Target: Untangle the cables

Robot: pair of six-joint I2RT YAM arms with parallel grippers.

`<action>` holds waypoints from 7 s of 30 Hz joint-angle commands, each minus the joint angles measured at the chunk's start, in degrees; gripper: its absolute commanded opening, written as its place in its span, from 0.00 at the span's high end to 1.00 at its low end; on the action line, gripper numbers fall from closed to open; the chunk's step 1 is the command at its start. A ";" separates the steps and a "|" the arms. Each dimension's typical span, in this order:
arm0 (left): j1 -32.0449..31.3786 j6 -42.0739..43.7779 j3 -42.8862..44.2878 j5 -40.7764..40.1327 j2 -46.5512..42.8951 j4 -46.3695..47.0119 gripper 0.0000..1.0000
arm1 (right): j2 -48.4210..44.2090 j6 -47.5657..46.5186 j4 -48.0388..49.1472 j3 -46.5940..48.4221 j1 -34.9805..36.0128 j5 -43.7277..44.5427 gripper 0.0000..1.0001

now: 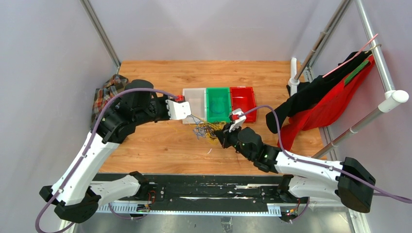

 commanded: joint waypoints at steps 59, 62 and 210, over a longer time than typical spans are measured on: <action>2.39 -13.09 -10.08 2.26 -13.81 7.95 1.00 | 15.77 -16.80 8.06 19.24 3.85 -5.86 0.99; 2.39 -12.81 -14.61 1.33 -15.51 7.24 0.79 | 13.21 -17.11 7.60 18.31 3.65 -4.48 0.99; 2.64 -37.35 7.70 19.73 1.76 19.25 1.00 | -0.24 -19.59 5.92 15.51 5.07 -5.32 0.31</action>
